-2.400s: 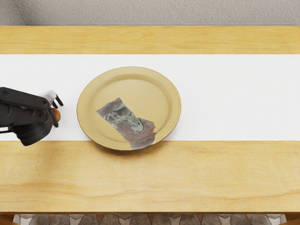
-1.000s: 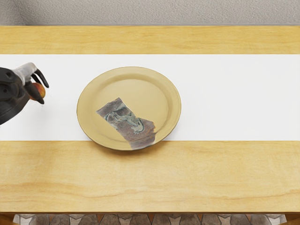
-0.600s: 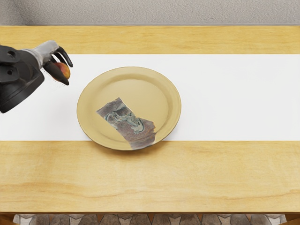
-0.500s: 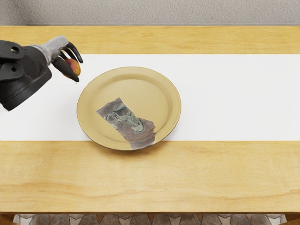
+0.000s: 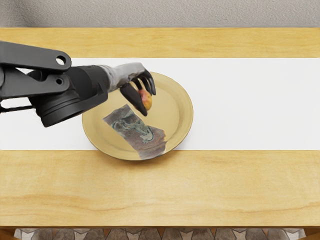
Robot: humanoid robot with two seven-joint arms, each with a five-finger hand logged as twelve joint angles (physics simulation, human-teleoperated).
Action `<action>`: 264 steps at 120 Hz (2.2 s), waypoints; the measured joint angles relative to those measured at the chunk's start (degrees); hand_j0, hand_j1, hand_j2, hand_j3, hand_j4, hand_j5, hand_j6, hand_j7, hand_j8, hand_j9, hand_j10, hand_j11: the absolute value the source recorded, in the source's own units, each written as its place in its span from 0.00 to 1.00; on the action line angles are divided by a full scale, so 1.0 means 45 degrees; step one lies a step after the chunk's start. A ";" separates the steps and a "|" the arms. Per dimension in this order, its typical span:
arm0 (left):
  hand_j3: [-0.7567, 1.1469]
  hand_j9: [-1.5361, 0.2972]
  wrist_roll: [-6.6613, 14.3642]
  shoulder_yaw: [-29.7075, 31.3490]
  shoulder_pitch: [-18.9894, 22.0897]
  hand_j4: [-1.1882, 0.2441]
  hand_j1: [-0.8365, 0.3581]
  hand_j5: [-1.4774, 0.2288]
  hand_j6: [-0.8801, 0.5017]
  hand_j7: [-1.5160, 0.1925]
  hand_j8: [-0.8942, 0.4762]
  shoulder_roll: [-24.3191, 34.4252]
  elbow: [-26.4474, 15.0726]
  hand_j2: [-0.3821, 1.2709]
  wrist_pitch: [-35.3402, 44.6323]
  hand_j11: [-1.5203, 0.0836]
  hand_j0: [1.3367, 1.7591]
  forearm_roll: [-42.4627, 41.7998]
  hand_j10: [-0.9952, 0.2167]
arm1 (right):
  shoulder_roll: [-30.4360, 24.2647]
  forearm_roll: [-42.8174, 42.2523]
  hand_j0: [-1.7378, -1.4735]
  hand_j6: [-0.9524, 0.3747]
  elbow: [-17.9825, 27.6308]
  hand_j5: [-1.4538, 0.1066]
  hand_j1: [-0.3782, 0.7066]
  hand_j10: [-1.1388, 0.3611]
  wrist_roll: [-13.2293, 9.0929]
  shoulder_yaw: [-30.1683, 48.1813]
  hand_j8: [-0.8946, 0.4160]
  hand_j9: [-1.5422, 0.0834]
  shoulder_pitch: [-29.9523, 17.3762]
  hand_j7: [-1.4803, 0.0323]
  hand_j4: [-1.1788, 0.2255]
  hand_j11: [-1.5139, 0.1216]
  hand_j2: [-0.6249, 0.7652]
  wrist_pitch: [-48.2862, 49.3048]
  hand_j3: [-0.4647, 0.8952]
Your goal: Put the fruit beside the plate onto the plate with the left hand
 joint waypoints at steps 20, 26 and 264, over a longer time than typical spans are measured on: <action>0.40 0.27 0.0042 -0.0024 0.0746 0.31 0.41 0.22 0.29 0.27 0.34 -0.0903 0.0260 0.56 0.1843 0.31 0.76 0.0389 0.29 | 0.0000 0.0000 0.30 0.69 0.0000 0.90 0.07 0.73 0.0000 0.0001 0.65 0.92 0.0000 0.95 0.81 0.90 0.44 0.0000 0.34; 0.40 0.27 0.0049 -0.0009 0.0774 0.31 0.40 0.23 0.28 0.28 0.34 -0.0928 0.0327 0.59 0.2144 0.31 0.76 0.0468 0.28 | 0.0000 0.0000 0.30 0.69 0.0000 0.90 0.07 0.73 0.0000 0.0002 0.65 0.92 0.0000 0.95 0.81 0.90 0.44 0.0000 0.34; 0.40 0.66 -0.1449 -1.2224 1.1597 0.65 0.74 0.67 0.45 0.69 0.47 0.6922 0.0485 0.26 -0.7838 0.74 0.76 0.0447 0.61 | 0.0000 0.0000 0.30 0.69 -0.0006 0.90 0.07 0.73 -0.0001 0.0000 0.65 0.92 0.0000 0.95 0.81 0.90 0.44 0.0000 0.34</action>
